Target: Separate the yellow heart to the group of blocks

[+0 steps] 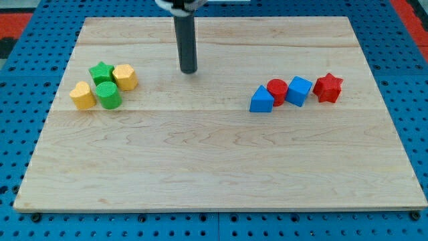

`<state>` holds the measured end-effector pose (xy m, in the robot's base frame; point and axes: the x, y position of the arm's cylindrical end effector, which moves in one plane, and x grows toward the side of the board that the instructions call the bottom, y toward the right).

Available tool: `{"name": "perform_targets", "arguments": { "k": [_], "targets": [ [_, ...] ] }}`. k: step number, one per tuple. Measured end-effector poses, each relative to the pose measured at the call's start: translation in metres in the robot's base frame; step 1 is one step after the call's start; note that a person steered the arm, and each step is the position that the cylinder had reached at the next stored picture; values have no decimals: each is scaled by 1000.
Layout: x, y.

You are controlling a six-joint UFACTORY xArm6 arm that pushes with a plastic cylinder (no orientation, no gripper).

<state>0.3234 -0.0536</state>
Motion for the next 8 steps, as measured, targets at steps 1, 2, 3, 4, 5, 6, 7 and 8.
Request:
{"name": "perform_targets", "arguments": {
  "k": [1,2,3,4,5,6,7,8],
  "targets": [
    [-11,-3],
    [-28,-48],
    [-27,-112],
    [-17,-161],
    [-13,-171],
    [12,-163],
    [24,-167],
    [29,-171]
  ]
}}
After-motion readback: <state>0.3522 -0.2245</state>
